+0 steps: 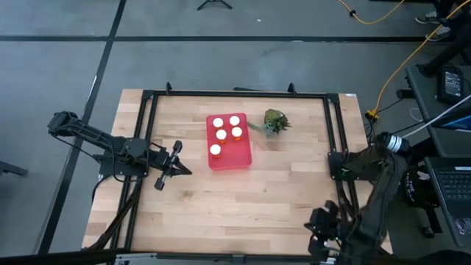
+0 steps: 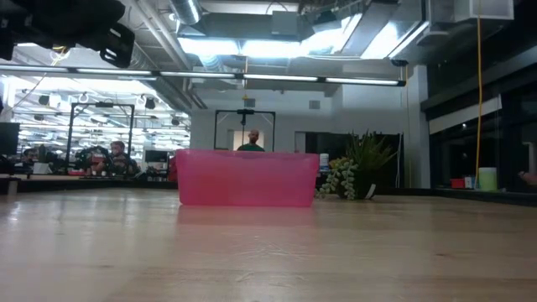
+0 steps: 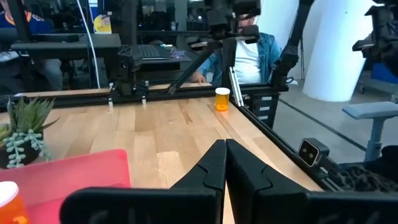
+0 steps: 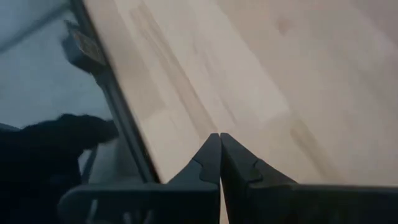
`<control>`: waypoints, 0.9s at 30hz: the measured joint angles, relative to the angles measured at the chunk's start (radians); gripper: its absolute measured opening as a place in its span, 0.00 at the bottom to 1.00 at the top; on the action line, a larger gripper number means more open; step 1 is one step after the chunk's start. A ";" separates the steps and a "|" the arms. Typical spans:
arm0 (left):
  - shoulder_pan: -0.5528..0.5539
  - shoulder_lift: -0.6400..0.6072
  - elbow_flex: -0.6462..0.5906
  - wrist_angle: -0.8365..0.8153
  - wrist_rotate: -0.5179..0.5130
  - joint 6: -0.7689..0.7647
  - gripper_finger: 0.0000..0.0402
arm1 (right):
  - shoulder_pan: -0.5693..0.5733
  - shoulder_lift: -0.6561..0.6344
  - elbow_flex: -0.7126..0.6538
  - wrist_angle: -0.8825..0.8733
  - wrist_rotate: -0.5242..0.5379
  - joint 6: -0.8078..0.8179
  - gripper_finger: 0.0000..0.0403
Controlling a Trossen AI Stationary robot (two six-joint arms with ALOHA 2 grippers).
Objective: Pick and place pill bottles into a basket
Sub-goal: Put the orange pill bottle into the red bin
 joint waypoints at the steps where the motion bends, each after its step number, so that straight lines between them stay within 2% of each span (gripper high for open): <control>1: 0.000 0.000 0.000 0.000 0.000 -0.003 0.01 | 0.008 0.024 0.029 -0.040 -0.031 0.047 0.00; 5: 0.000 0.000 0.000 0.000 0.000 -0.006 0.01 | 0.032 0.122 0.150 -0.182 -0.133 0.148 0.01; 9: 0.000 0.000 0.000 0.000 0.000 -0.006 0.01 | 0.072 0.197 0.223 -0.219 -0.135 0.158 0.01; 11: 0.000 0.000 0.000 0.000 0.000 -0.006 0.01 | 0.095 0.221 0.244 -0.229 -0.136 0.219 0.01; 18: 0.000 0.000 0.000 -0.001 0.000 -0.006 0.01 | 0.169 0.243 0.278 -0.226 -0.136 0.427 0.01; 27: 0.000 0.000 0.000 -0.001 0.000 -0.006 0.01 | 0.177 0.243 0.284 -0.260 -0.222 0.467 0.02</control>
